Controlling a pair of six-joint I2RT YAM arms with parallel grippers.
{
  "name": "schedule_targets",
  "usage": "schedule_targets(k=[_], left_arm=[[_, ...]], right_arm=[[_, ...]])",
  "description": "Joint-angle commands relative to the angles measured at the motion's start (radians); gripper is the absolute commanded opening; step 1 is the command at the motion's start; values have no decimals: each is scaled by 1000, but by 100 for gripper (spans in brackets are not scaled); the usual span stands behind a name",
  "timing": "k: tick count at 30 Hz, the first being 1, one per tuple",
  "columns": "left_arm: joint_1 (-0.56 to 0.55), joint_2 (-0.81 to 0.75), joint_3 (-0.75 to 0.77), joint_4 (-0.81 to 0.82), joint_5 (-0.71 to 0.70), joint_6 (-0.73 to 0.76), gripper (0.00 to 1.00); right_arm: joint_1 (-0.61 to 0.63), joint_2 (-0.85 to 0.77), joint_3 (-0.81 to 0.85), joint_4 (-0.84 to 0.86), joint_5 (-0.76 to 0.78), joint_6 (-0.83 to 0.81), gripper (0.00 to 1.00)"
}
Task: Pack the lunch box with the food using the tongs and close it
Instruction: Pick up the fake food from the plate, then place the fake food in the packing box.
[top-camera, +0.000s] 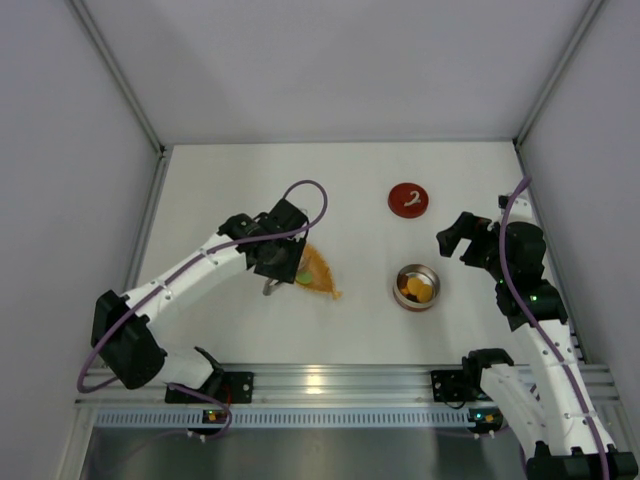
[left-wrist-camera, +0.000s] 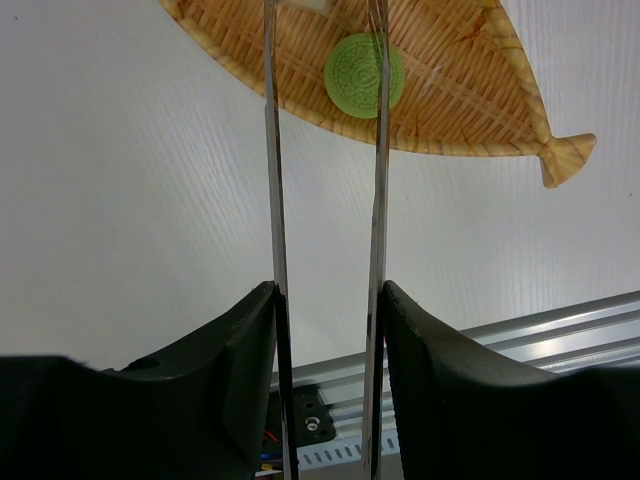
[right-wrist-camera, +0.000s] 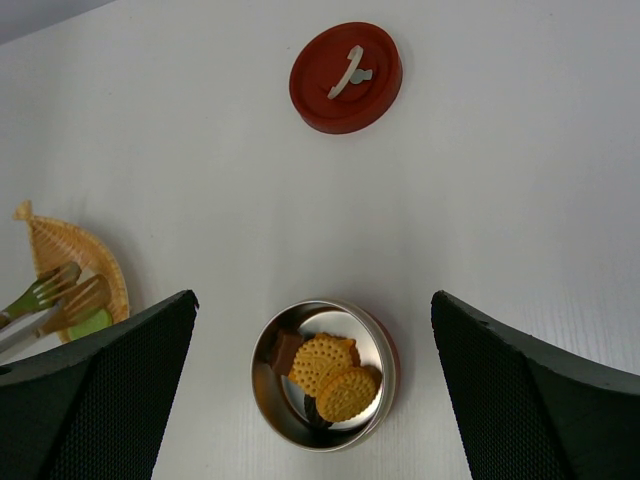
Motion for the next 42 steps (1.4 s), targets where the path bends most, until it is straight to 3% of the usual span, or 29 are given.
schedule_targets(k=[1,19,29,33,42], left_arm=[[13,-1,40,39,-9,13,49],[16,-15,101,4,-5,20,26],[9,-35,176,-27,20,10,25],[-60,-6,248,-45,-18,-20,25],[-379,203,532,-73,-106,-88,26]], right_arm=[[12,-5,29,6,8,-16,99],[12,-4,35,6,5,-15,100],[12,-2,44,7,3,-16,99],[12,0,44,4,2,-12,99],[12,-19,50,-17,31,-12,99]])
